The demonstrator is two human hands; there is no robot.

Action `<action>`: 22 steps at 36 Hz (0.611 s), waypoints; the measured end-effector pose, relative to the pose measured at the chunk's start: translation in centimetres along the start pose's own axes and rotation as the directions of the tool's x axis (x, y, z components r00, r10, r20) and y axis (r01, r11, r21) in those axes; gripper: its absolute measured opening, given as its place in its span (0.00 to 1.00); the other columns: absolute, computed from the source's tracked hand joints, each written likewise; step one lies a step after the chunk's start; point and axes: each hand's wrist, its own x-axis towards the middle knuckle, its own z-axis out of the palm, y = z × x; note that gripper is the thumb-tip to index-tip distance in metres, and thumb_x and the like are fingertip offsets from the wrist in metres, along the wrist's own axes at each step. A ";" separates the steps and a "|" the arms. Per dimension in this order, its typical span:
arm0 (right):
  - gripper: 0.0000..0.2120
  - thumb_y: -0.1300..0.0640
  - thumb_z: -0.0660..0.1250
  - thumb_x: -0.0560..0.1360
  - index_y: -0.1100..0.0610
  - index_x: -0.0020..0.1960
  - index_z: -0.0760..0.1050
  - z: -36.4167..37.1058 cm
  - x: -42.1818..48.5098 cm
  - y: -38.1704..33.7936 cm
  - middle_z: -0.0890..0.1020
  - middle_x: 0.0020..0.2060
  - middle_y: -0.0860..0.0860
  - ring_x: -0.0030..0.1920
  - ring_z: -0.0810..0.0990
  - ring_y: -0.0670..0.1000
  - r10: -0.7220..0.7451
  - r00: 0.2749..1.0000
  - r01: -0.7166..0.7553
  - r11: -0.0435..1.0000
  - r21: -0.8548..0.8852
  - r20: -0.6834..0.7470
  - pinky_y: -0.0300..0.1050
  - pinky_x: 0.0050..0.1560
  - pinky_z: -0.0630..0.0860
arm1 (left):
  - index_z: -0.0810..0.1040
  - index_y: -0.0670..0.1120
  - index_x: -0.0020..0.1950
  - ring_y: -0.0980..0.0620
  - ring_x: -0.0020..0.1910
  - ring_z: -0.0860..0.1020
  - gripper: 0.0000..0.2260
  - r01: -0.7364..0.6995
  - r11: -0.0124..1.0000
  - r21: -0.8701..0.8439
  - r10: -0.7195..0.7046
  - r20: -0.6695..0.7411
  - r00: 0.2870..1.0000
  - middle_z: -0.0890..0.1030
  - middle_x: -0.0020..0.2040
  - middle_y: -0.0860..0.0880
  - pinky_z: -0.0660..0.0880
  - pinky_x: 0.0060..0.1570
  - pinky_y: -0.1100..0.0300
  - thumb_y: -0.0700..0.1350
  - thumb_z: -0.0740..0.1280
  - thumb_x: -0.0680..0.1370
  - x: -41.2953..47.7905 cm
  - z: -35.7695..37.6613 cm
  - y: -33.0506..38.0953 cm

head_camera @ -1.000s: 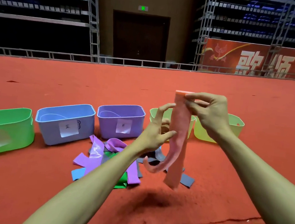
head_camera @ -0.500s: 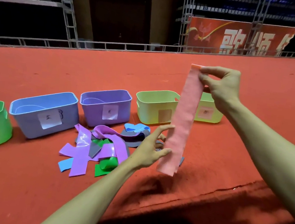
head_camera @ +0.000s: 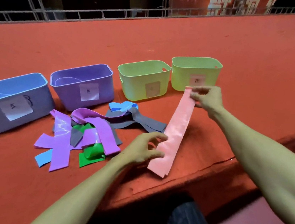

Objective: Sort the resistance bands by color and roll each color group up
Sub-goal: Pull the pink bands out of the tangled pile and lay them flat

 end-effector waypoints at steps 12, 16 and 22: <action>0.11 0.61 0.76 0.67 0.56 0.49 0.84 0.4 0.7 9.3 0.85 0.45 0.52 0.45 0.79 0.46 -0.019 1.000 0.018 0.941 -0.338 0.000 0.47 0.59 0.75 | 0.82 0.47 0.57 0.63 0.39 0.71 0.14 -0.109 0.954 0.280 0.075 0.128 0.989 0.74 0.46 0.55 0.64 0.42 0.74 0.44 0.75 0.72 1.3 1.5 -2.2; 0.11 0.61 0.76 0.67 0.55 0.50 0.84 0.7 0.6 10.5 0.85 0.46 0.52 0.44 0.79 0.45 -0.032 0.999 0.030 0.914 -0.405 0.002 0.46 0.57 0.75 | 0.84 0.48 0.52 0.65 0.43 0.69 0.10 -0.097 0.980 0.171 0.084 0.082 0.993 0.68 0.49 0.53 0.67 0.45 0.73 0.45 0.76 0.71 0.4 1.3 -2.8; 0.11 0.58 0.76 0.67 0.52 0.49 0.84 1.2 0.7 11.2 0.85 0.44 0.49 0.42 0.79 0.44 -0.037 0.999 0.025 0.886 -0.463 -0.017 0.43 0.52 0.75 | 0.85 0.46 0.46 0.57 0.50 0.77 0.08 -0.168 0.984 0.055 0.157 0.166 0.974 0.77 0.49 0.52 0.73 0.50 0.66 0.44 0.78 0.69 -2.2 -0.1 -3.0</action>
